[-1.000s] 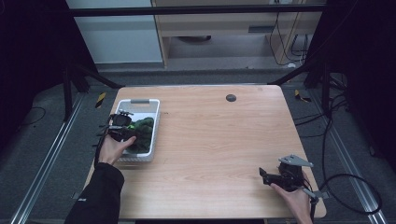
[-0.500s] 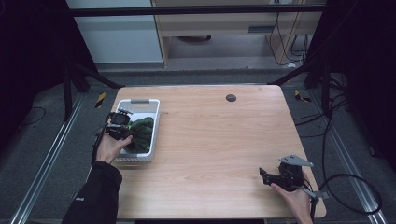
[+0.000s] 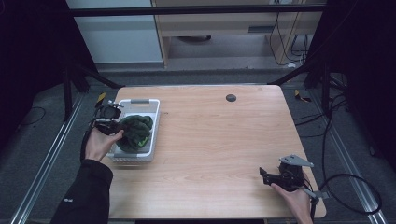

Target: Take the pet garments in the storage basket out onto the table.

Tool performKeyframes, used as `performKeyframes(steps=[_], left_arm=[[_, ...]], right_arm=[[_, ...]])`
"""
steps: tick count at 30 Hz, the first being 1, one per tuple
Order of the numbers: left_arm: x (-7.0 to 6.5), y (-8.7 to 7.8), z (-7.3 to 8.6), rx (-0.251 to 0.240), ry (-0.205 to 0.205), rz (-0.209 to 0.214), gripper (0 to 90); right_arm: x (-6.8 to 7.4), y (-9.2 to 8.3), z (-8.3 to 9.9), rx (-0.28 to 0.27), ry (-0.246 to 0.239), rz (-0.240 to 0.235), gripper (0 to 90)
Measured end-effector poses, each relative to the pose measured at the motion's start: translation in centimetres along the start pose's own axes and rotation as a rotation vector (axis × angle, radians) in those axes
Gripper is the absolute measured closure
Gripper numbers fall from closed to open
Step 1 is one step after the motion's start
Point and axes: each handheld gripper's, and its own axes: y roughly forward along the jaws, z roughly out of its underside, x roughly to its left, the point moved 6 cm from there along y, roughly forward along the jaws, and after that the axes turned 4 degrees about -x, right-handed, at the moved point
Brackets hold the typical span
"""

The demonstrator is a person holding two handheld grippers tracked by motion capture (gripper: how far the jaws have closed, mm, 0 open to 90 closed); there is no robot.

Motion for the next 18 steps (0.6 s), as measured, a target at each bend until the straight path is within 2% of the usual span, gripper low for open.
performKeyframes(steps=[5,11,18], left_arm=[[0.1,-1.5,-0.5,-0.022,0.006,0.001,79.4],[-0.2,-3.3,-1.2,-0.046,0.034,0.001,79.4],[-0.7,-4.8,-1.8,-0.043,0.063,0.008,79.4]], right_arm=[[-0.1,0.0,0.0,-0.005,-0.007,0.006,8.1],[-0.1,0.0,0.0,-0.005,-0.014,0.005,8.1],[-0.1,0.0,0.0,-0.008,-0.013,0.003,8.1]])
